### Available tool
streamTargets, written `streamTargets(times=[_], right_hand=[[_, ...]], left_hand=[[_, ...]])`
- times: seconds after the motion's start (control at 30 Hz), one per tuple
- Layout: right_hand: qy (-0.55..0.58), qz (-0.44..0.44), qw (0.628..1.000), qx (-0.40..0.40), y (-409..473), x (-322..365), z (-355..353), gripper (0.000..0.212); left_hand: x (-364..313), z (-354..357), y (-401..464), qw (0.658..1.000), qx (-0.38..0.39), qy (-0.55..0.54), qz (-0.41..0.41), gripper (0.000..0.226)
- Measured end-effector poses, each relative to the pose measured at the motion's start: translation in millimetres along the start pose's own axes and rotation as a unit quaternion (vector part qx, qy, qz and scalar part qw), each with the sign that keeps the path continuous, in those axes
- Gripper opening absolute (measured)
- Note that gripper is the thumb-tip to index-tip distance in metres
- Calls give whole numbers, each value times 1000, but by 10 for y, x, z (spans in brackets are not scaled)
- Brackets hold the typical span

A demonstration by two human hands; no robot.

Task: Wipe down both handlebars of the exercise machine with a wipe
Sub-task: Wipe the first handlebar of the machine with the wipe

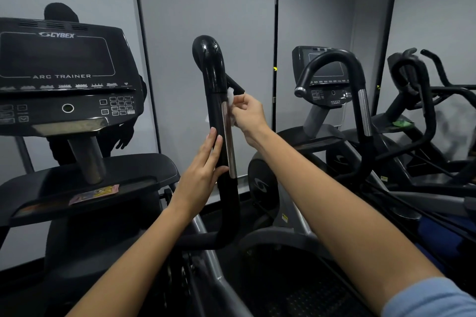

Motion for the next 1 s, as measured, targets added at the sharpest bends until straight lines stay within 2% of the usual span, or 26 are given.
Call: streamTargets(times=[0.03, 0.1, 0.2, 0.27, 0.33, 0.4, 0.43, 0.5, 0.57, 0.63, 0.77, 0.83, 0.9, 1.0], right_hand=[[-18, -16, 1000, -8, 3, 5, -10, 20], [-90, -105, 989, -57, 3, 89, -26, 18], [-208, -285, 931, -92, -95, 227, 12, 21], [-300, -408, 860, -59, -187, 239, 83, 19], [-449, -499, 741, -36, -255, 211, 180, 21], [-574, -529, 625, -22, -292, 207, 271, 38], [-601, -543, 587, -7, -299, 247, 297, 47], [-621, -563, 545, 4, -289, 367, 296, 49], [-617, -583, 528, 4, -271, 473, 296, 39], [-608, -583, 538, 11, -272, 491, 289, 35], [-531, -532, 659, -19, -200, 490, 262, 20], [-512, -515, 686, -44, -126, 533, 264, 24], [-526, -518, 674, -30, -95, 571, 299, 27], [-598, -514, 614, -22, -104, 513, 336, 35]], left_hand=[[3, 0, -1, 1000, 0, 0, 1, 64], [5, -2, -9, 1000, -2, 1, 7, 64], [16, 3, -12, 1000, -3, 10, 9, 63], [27, 14, -7, 1000, -5, 15, 9, 62], [31, 15, -6, 1000, -7, 17, 10, 63], [24, 7, -5, 1000, -7, 12, 4, 63], [21, 4, -7, 1000, -5, 11, 0, 63], [20, 2, -9, 1000, -4, 18, 1, 63], [33, 6, -1, 1000, -6, 23, 5, 63], [41, 9, 7, 1000, -2, 23, 0, 63], [45, -9, 11, 999, -8, 31, -1, 63], [51, -37, 27, 999, -10, 41, 3, 63], [61, -65, 45, 999, -18, 44, 10, 63], [74, -116, 75, 999, -22, 31, 6, 67]])
Point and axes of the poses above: each hand's wrist, its own y-axis towards the middle knuckle, its own z-axis out of the palm, x = y × z, the point moved 3 cm from there along y, towards the middle knuckle, and after that the axes turned 10 degrees about -z, right-handed, at the moved point
